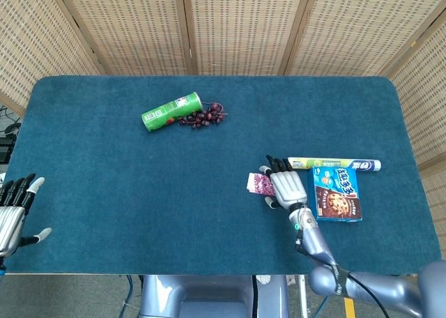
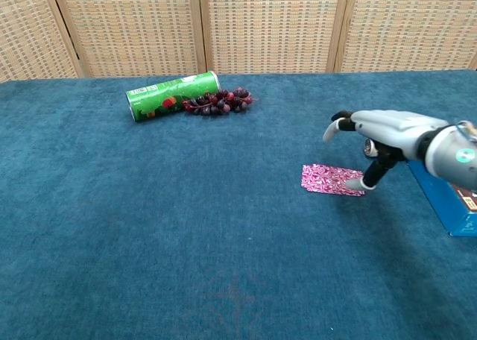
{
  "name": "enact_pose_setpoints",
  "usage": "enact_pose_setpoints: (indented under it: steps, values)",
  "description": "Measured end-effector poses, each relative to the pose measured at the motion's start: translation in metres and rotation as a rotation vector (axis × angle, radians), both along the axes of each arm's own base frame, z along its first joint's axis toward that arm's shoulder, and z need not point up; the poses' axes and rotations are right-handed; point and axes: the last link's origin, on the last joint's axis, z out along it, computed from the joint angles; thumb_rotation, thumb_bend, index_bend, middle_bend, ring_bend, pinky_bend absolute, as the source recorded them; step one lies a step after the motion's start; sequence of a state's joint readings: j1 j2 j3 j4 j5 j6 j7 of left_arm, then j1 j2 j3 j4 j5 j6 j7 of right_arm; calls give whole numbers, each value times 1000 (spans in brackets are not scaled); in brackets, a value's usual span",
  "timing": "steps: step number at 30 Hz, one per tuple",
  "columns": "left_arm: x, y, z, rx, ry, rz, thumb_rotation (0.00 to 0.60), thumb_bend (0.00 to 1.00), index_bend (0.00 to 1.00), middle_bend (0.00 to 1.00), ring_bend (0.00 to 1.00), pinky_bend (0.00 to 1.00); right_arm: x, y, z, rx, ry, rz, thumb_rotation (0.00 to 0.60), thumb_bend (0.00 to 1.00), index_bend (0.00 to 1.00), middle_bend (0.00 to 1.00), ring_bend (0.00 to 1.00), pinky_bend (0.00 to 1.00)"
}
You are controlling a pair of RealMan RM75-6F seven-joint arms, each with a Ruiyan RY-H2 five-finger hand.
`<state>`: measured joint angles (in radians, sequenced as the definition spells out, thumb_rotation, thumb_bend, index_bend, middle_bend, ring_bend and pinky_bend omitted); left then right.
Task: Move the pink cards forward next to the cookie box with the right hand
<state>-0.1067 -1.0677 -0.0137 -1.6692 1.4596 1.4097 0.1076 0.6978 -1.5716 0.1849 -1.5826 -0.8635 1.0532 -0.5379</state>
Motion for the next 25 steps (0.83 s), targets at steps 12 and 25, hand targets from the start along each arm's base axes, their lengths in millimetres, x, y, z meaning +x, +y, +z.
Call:
enact_pose_setpoints:
  steps: [12,25]
  values:
    - [0,-1,-1,18,7,-5,600,7,0,0,0,0,-67,72,81,-240,-98,177,600,71,7,0,0,0]
    - [0,-1,-2,46,18,-5,600,7,0,0,0,0,-126,120,107,-295,-6,126,600,0,0,0,0,0]
